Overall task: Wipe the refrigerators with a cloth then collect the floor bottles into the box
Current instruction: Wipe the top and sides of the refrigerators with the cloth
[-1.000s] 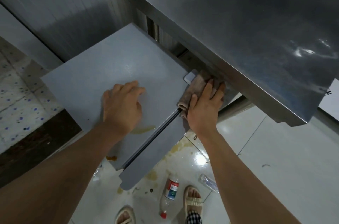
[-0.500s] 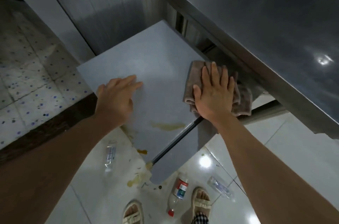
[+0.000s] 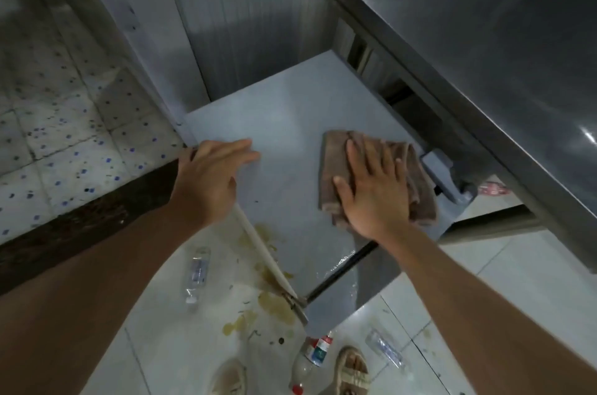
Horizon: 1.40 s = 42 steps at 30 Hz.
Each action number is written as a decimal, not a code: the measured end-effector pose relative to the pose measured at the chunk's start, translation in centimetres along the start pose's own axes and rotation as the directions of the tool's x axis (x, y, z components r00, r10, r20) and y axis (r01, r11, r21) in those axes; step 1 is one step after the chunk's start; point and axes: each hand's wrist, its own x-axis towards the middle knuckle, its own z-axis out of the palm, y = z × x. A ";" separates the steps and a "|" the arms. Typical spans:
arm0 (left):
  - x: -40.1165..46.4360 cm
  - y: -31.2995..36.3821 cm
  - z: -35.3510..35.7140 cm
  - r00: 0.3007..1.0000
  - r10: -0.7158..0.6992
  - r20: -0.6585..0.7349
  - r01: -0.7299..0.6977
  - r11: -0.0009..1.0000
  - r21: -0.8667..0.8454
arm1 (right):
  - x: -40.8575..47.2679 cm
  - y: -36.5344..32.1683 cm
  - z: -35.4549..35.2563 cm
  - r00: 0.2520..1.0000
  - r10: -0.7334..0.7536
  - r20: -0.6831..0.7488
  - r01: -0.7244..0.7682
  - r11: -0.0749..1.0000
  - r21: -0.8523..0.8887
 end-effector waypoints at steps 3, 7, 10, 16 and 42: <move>0.2 -0.5 0.3 1.000 -0.001 -0.008 0.000 0.999 -0.051 | 5.1 -0.4 -0.6 0.990 0.141 0.010 -0.142 0.990 0.017; 0.2 -1.2 0.6 0.999 0.035 0.011 -0.033 0.991 -0.132 | 1.7 -7.1 0.5 0.997 -0.067 -0.037 0.069 0.995 0.076; -0.2 -1.6 0.6 0.999 0.043 -0.006 -0.043 0.975 -0.220 | -4.0 -9.4 1.3 0.969 -0.242 -0.055 0.246 0.965 0.086; -0.6 -2.7 0.4 0.994 0.109 -0.018 -0.110 0.954 -0.277 | -0.3 -3.0 0.2 0.990 -0.113 -0.087 0.116 0.993 0.026; -6.0 -5.4 -2.7 0.998 -0.054 0.030 0.058 0.985 -0.160 | 1.3 -18.1 0.6 0.985 -0.172 0.021 0.171 0.985 0.025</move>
